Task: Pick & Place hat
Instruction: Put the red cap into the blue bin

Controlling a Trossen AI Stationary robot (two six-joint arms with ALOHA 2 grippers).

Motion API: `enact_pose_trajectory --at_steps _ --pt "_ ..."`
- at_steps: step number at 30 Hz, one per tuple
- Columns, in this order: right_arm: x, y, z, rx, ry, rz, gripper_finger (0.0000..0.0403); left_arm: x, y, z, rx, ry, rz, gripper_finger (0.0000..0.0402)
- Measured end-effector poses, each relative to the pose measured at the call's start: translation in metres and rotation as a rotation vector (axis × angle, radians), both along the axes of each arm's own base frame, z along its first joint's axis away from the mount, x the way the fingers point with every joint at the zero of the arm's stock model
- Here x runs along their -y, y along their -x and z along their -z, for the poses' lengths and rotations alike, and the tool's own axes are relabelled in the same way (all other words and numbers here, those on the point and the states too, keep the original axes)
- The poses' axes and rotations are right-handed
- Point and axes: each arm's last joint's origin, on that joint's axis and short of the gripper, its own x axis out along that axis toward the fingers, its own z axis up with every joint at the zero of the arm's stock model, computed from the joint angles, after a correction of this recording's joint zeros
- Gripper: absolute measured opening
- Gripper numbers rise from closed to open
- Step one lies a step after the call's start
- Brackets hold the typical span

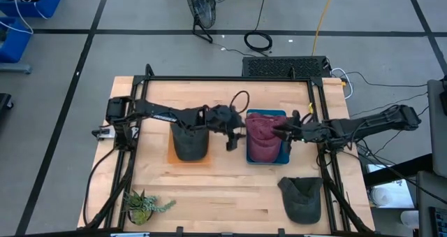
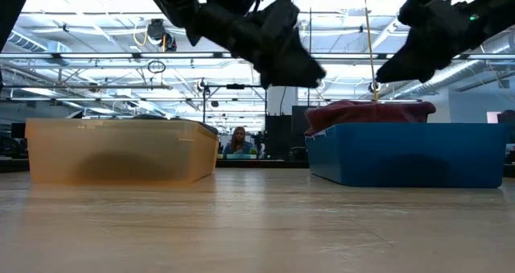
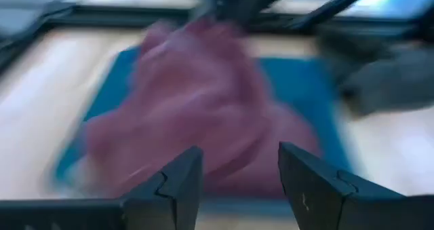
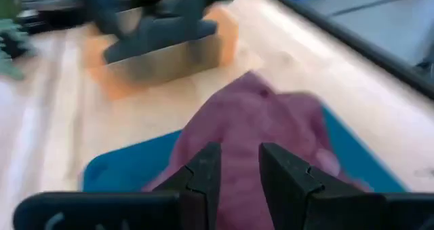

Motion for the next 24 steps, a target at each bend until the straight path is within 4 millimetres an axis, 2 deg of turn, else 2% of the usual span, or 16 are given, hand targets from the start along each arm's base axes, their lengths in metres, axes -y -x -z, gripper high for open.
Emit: enact_pose_trajectory --at_steps 5,10,24 --pt "0.006 -0.014 0.009 -0.052 0.059 0.067 0.0089 0.029 -0.005 -0.002 0.074 0.018 0.155 0.0191" --pt "0.014 -0.022 0.021 -0.120 0.052 0.113 0.0089 0.047 -0.009 0.003 0.106 -0.036 0.181 0.0191" --pt "0.037 -0.025 0.027 -0.163 0.071 0.237 0.0089 0.052 -0.031 0.050 0.173 -0.027 0.158 0.0191"
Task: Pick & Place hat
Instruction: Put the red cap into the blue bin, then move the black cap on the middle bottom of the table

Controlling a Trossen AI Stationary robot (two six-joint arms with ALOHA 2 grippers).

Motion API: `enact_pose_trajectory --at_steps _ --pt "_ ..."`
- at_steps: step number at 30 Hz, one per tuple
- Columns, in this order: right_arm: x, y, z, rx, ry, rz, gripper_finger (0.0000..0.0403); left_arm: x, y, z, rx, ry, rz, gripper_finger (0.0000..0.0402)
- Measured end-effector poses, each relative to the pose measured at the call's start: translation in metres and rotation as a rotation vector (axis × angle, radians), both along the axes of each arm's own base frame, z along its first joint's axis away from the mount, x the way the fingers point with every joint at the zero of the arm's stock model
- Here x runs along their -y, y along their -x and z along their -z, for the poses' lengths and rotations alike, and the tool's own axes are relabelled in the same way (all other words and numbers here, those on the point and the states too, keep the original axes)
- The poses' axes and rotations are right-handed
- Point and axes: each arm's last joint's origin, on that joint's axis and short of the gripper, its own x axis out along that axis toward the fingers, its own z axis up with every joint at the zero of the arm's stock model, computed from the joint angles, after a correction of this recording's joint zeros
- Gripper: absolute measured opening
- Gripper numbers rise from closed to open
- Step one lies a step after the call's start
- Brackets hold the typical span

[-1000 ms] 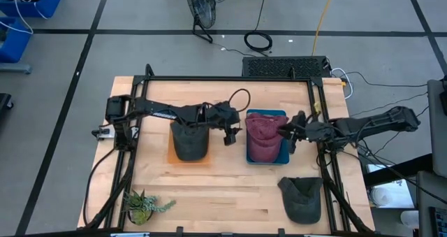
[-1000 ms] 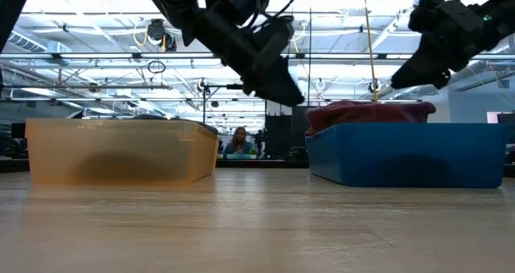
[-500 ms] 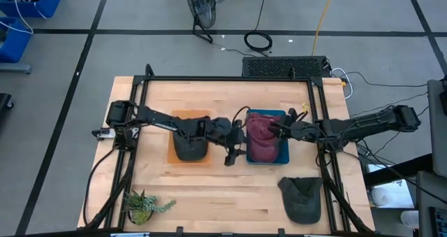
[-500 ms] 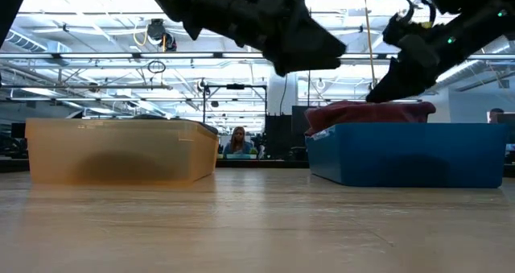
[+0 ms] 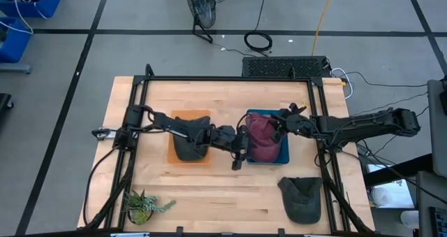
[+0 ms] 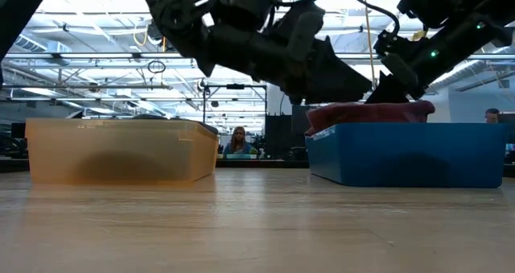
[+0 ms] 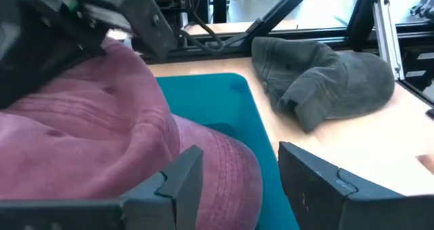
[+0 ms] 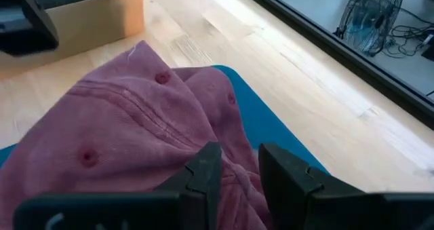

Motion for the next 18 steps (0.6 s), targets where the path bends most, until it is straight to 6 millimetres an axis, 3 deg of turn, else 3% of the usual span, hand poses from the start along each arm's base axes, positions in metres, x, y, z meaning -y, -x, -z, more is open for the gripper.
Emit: enact_pose_trajectory --at_steps 7,13,18 --pt "0.001 0.002 -0.004 -0.005 0.034 -0.024 0.0089 -0.001 -0.004 0.011 0.018 -0.013 -0.040 0.0191" --pt "-0.009 0.010 -0.033 0.127 0.094 -0.102 0.0089 -0.003 -0.003 0.011 0.010 -0.047 -0.047 0.0191" --pt "-0.023 0.018 -0.043 0.188 0.095 -0.192 0.0089 -0.014 0.003 0.000 -0.050 -0.055 -0.075 0.0191"
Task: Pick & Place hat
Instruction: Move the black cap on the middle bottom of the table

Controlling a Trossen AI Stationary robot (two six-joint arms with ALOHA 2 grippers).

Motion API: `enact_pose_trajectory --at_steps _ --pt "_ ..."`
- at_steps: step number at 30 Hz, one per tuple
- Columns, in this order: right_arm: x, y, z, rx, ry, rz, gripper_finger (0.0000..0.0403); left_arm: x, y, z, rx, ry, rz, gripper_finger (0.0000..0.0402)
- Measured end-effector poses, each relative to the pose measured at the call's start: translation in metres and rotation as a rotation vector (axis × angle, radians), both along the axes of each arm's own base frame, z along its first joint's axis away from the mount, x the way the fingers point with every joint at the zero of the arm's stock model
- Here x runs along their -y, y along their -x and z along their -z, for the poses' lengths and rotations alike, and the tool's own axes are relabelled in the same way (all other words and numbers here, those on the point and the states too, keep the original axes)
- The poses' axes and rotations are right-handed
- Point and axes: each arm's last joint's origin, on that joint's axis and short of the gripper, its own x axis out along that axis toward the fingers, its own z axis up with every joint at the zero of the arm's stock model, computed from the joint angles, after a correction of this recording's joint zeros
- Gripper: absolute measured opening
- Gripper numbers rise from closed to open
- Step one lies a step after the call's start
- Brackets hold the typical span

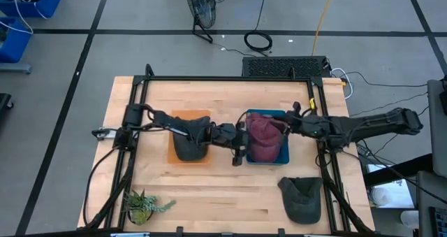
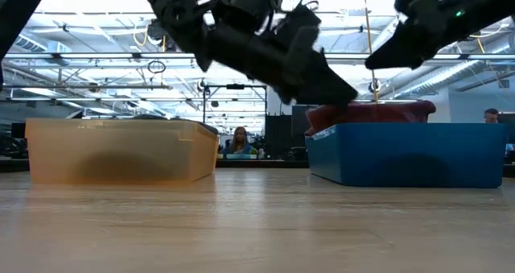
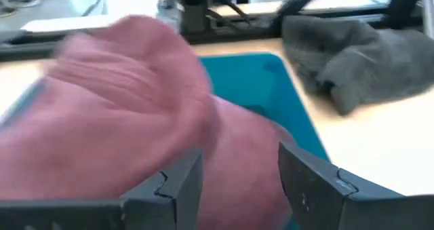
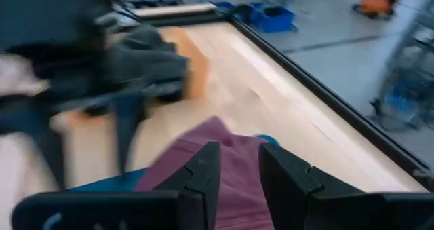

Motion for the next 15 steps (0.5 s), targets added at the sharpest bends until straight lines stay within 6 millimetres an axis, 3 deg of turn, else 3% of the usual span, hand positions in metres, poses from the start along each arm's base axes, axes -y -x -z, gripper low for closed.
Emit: enact_pose_trajectory --at_steps 7,12,15 --pt "-0.024 0.005 -0.003 0.010 0.007 -0.162 0.0089 -0.023 0.027 -0.052 -0.096 -0.037 -0.073 0.0191" --pt "-0.042 0.008 -0.006 -0.126 -0.073 -0.244 0.0089 -0.027 0.052 -0.090 -0.119 -0.068 -0.116 0.0191" --pt "-0.052 0.010 -0.010 -0.220 -0.110 -0.283 0.0089 -0.025 0.067 -0.102 -0.120 -0.093 -0.139 0.0191"
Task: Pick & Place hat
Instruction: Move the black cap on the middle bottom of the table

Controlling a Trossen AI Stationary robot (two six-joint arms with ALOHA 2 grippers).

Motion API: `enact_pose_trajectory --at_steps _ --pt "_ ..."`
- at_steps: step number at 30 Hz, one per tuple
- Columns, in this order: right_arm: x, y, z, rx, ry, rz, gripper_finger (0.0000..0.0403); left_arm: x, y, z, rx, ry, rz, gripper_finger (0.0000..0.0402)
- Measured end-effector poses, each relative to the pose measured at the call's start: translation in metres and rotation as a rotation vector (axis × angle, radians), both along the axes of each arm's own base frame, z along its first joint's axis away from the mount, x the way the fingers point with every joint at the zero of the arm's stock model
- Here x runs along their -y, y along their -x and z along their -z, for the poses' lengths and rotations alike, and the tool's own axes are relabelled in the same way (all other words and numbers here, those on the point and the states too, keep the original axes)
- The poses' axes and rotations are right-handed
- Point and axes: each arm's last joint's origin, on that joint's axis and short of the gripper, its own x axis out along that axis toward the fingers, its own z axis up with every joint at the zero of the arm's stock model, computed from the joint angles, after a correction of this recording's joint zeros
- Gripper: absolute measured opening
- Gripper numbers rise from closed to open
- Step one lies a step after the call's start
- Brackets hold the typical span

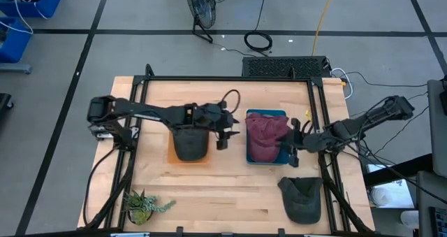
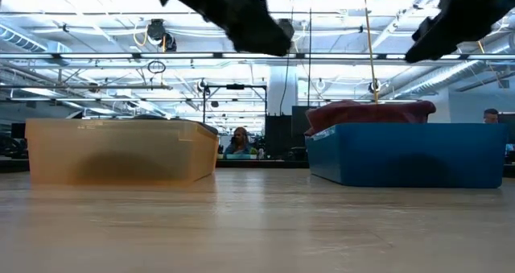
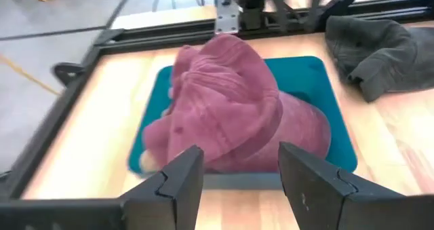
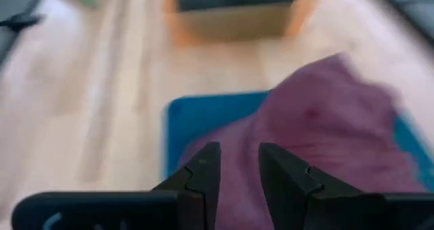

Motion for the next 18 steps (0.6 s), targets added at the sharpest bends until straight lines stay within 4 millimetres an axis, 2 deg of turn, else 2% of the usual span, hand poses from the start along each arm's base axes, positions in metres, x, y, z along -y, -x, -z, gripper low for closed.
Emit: enact_pose_trajectory --at_steps 4,7,10,14,18 --pt "-0.016 -0.001 -0.013 -0.043 -0.117 -0.089 0.0092 0.003 0.027 0.000 0.032 0.010 -0.041 0.0191" --pt "-0.028 -0.003 -0.014 -0.099 -0.212 -0.150 0.0097 0.004 0.049 0.010 0.089 0.067 -0.069 0.0191" --pt "-0.038 -0.002 -0.009 -0.185 -0.316 -0.162 0.0103 0.006 0.069 0.019 0.168 0.133 -0.091 0.0191" --pt "-0.051 0.005 0.004 -0.387 -0.478 -0.114 0.0117 0.015 0.090 0.028 0.273 0.212 -0.074 0.0191" --pt "-0.066 0.015 0.011 -0.558 -0.627 -0.072 0.0135 0.025 0.098 0.031 0.342 0.240 -0.037 0.0191"
